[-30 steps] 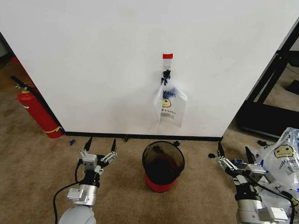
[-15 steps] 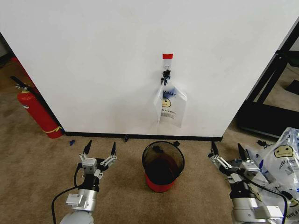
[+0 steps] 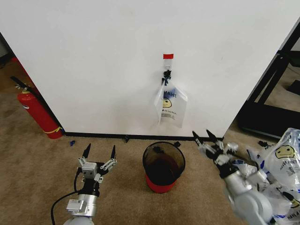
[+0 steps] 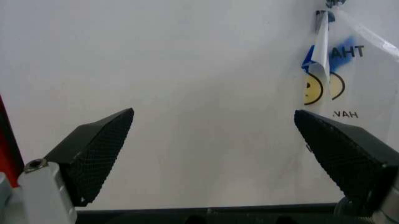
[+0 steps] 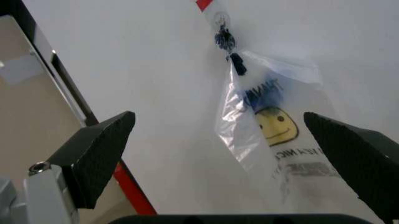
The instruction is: Pick up the garbage bag from the wall and place it over the trash bin.
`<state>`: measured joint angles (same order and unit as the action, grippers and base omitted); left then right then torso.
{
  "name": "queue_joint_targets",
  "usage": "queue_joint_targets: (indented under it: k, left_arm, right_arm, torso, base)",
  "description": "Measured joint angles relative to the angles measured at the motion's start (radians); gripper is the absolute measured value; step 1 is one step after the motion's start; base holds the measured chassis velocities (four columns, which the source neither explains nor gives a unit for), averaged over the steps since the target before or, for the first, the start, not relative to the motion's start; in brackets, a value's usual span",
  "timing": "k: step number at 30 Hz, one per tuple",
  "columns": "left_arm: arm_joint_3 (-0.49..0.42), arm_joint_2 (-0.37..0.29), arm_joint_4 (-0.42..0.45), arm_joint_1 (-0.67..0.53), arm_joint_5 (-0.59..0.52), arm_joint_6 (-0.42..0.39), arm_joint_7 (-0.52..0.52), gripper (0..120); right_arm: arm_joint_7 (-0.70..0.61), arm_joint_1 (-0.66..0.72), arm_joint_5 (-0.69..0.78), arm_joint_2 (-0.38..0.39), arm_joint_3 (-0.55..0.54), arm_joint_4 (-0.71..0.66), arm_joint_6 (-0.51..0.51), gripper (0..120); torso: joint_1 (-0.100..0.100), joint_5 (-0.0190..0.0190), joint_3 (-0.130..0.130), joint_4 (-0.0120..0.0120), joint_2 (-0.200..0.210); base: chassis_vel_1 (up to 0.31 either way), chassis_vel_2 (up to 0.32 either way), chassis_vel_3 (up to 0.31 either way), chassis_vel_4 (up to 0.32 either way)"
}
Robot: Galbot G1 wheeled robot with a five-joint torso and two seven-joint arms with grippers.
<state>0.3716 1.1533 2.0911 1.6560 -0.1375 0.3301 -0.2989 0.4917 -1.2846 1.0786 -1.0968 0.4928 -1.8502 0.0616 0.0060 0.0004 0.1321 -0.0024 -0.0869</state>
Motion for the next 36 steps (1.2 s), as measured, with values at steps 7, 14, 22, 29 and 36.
queue_joint_targets:
  k: [7,14,22,29,36]
  left_arm:
    - [0.0,0.015,-0.003,0.012,0.022,-0.002,-0.002,100]
    - [0.011,0.019,-0.002,0.022,0.027,-0.003,-0.003,100]
    - [0.02,0.02,-0.001,0.023,0.027,-0.002,-0.004,100]
    - [0.024,0.026,-0.002,0.027,0.026,0.005,-0.016,100]
    - [0.031,0.026,0.007,0.034,0.028,0.005,-0.016,100]
  right_arm:
    - [0.024,0.274,0.12,-0.018,-0.133,0.216,-0.046,100]
    - [0.064,0.467,0.117,-0.092,-0.218,0.419,-0.066,100]
    - [0.117,0.611,0.093,-0.173,-0.266,0.57,-0.076,100]
    - [0.143,0.697,0.084,-0.223,-0.265,0.689,-0.076,100]
    - [0.169,0.753,0.067,-0.237,-0.258,0.769,-0.075,100]
  torso:
    - [0.0,-0.0006,0.0,0.0003,0.0]
    - [0.0,-0.0003,0.0,0.0003,0.0]
    - [0.0,-0.0006,0.0,0.0001,0.0]
    - [0.0,-0.0005,0.0,0.0002,0.0]
    - [0.0,-0.0006,0.0,0.0,0.0]
  base:
    - [0.0,0.0,0.0,0.0]
    - [0.0,0.0,0.0,0.0]
    - [0.0,0.0,0.0,0.0]
    - [0.0,0.0,0.0,0.0]
    - [0.0,0.0,0.0,0.0]
